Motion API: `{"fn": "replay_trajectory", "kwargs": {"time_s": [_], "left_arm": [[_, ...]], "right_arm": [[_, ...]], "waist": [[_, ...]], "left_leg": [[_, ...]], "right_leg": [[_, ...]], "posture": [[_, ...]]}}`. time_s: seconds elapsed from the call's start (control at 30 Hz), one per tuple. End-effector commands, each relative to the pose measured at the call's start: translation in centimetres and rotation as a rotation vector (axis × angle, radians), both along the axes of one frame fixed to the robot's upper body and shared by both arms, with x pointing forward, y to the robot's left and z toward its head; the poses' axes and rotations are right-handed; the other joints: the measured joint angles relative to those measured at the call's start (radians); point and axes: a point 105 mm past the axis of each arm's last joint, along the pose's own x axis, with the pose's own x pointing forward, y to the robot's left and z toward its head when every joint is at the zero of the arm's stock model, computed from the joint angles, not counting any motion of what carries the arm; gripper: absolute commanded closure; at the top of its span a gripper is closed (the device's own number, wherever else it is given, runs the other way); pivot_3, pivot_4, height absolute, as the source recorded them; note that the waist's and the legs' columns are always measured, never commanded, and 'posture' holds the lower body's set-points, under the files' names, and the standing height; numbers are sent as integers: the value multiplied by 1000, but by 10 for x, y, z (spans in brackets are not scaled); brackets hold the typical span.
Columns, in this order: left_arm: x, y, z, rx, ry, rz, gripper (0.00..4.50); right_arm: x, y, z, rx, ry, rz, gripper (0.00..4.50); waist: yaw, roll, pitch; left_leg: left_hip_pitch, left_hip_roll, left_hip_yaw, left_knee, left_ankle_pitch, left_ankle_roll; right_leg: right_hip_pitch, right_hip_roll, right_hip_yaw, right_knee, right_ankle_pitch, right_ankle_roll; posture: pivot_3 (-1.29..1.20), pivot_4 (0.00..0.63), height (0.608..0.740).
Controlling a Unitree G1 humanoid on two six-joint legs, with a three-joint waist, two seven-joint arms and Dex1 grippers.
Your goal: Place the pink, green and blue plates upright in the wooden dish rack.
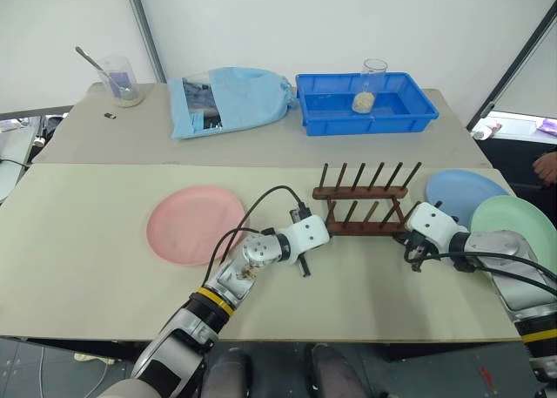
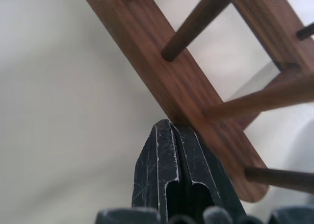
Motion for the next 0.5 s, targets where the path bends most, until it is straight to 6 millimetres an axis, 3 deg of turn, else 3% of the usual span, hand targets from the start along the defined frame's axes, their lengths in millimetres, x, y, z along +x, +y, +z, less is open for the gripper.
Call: {"fn": "replay_trajectory", "kwargs": {"time_s": [0.03, 0.5], "left_arm": [[10, 2, 5, -8, -35, 34, 4500], [19, 2, 8, -33, -47, 34, 4500]], "right_arm": [[8, -1, 11, -10, -58, 0, 4459], [17, 4, 16, -13, -85, 9, 4459]], "waist": [[0, 0, 0], [-1, 0, 0]], "left_leg": [[0, 0, 0, 0, 0, 0], [0, 0, 0, 0, 0, 0]], "right_leg": [[0, 0, 0, 0, 0, 0], [0, 0, 0, 0, 1, 1]], "posture": [[0, 150, 740], [0, 150, 740]]}}
